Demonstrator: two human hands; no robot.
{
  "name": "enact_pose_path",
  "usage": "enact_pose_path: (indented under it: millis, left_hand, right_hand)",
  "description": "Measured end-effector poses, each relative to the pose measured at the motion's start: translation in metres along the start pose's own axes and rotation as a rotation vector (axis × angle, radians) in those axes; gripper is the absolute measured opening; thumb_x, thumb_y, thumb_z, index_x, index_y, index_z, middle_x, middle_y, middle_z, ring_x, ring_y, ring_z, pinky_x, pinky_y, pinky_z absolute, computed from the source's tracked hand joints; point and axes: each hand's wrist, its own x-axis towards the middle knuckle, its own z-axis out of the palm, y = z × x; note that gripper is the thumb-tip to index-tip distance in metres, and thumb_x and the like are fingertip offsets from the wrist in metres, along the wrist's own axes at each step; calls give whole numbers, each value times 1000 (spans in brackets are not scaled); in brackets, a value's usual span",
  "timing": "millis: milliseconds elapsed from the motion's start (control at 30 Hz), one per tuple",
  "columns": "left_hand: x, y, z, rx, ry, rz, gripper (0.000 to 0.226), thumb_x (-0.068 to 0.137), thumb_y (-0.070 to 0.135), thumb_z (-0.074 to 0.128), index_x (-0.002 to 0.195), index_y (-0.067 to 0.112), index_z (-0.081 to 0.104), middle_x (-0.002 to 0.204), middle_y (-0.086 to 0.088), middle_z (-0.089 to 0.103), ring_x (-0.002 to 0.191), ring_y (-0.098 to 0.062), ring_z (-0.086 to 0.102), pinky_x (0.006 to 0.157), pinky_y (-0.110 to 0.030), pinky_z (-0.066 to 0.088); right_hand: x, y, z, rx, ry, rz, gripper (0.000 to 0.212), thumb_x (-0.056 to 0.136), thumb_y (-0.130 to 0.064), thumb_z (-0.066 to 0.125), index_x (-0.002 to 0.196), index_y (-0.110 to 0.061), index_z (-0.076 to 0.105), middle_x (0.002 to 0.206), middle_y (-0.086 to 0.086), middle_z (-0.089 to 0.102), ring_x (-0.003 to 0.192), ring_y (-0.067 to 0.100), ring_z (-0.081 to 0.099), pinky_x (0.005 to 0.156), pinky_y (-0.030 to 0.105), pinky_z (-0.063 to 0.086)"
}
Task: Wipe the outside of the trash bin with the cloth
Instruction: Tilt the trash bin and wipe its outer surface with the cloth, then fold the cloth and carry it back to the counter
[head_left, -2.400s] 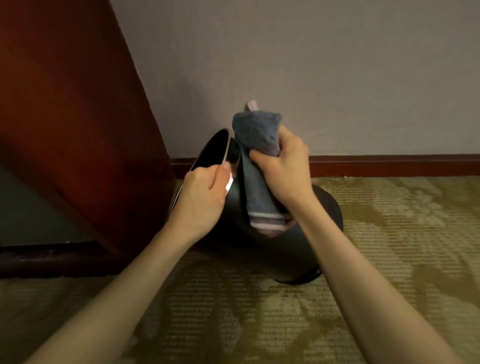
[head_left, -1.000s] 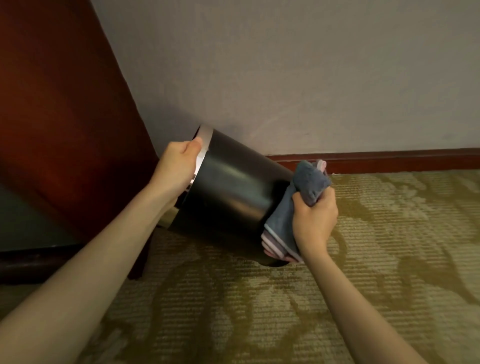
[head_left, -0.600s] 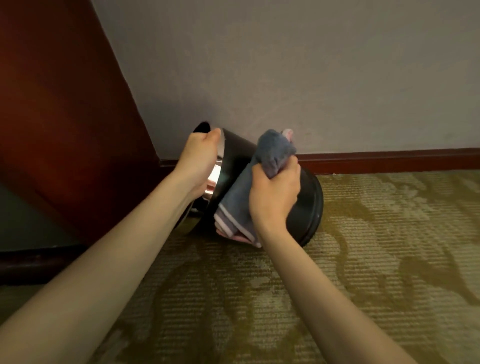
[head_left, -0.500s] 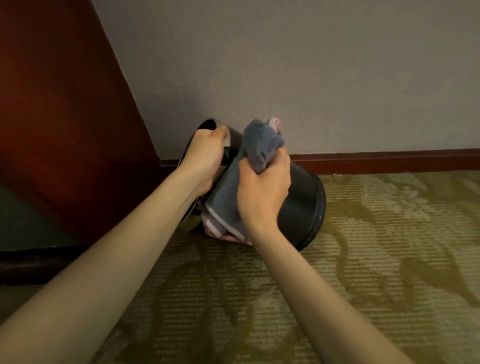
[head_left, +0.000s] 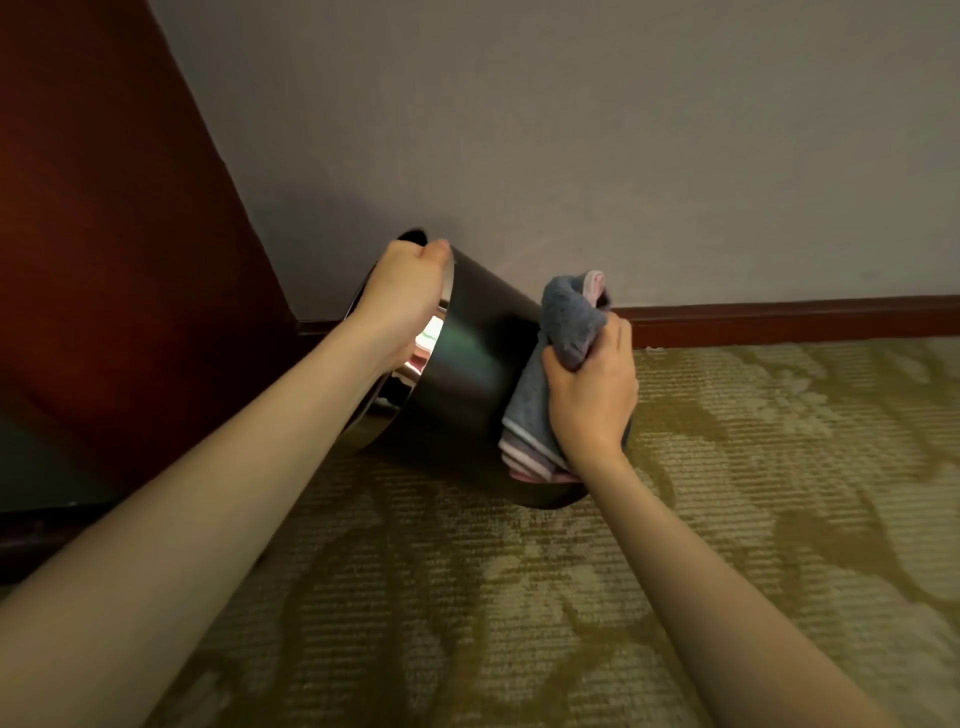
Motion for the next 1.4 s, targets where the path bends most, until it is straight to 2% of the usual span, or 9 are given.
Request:
enact_pose_path:
  millis: [300,400,500,633,733,900,1067,1233,1400]
  left_hand:
    - [-10,18,27,62,-59,42,38,97,28,38,62,17,45,63,0,48,58,-11,46,51,-21,34]
    - [-15,29,46,163,-133,98,37,97,31,37,80,6,58,75,-5,58,72,-21,55,59,-29,40]
    - [-21,39,68,250,-198,124,41,98,32,36,99,0,60,89,-11,61,85,-27,58,74,-35,44]
    - [-42,48,102,353,-284,186,36,98,31,36,75,9,52,67,0,51,67,-20,55,54,-30,34]
    - [-65,51,133,419,-364,246,37,98,29,38,69,9,50,69,-2,51,65,-22,54,54,-29,32]
    - [-108,46,185,567,-571,343,36,98,19,37,69,5,53,79,-16,57,75,-34,60,58,-32,36]
    - [-114,38,180,505,-451,434,43,97,22,38,58,9,50,62,-5,52,55,-21,54,47,-29,34]
    - [-131,26,155,375,-333,661,32,97,21,40,123,11,55,118,-7,63,108,-19,57,89,-29,43]
    - [-126,20,100,142,-425,447,37,95,25,48,130,15,50,130,1,56,120,-9,49,100,-26,41]
  right_hand:
    - [-4,86,-40,-379,-97,199,35,85,-28,59,110,-9,45,113,15,48,88,42,57,65,37,34]
    - [-5,105,-56,-399,-185,199,31,84,-24,60,107,-7,47,113,17,50,90,42,56,66,40,38]
    - [-2,115,-73,-283,-144,303,33,82,-24,61,109,-9,52,111,16,56,95,38,56,69,37,40]
    - [11,124,-98,34,36,669,40,81,-22,62,119,-9,56,106,19,63,92,36,59,66,35,42]
    - [17,131,-122,242,134,844,28,79,-18,63,103,-6,58,98,20,64,88,36,61,68,41,50]
    - [17,139,-167,436,222,898,33,80,-13,63,111,-11,54,101,15,62,86,33,61,76,46,52]
    - [21,137,-201,623,294,891,33,80,-11,65,110,-10,51,89,8,61,76,23,61,59,32,47]
    - [28,103,-205,739,256,862,34,75,-8,67,107,-4,57,89,9,65,81,25,65,62,32,50]
    - [50,38,-190,809,172,686,28,74,-10,67,102,-3,63,83,10,70,73,20,71,57,26,52]
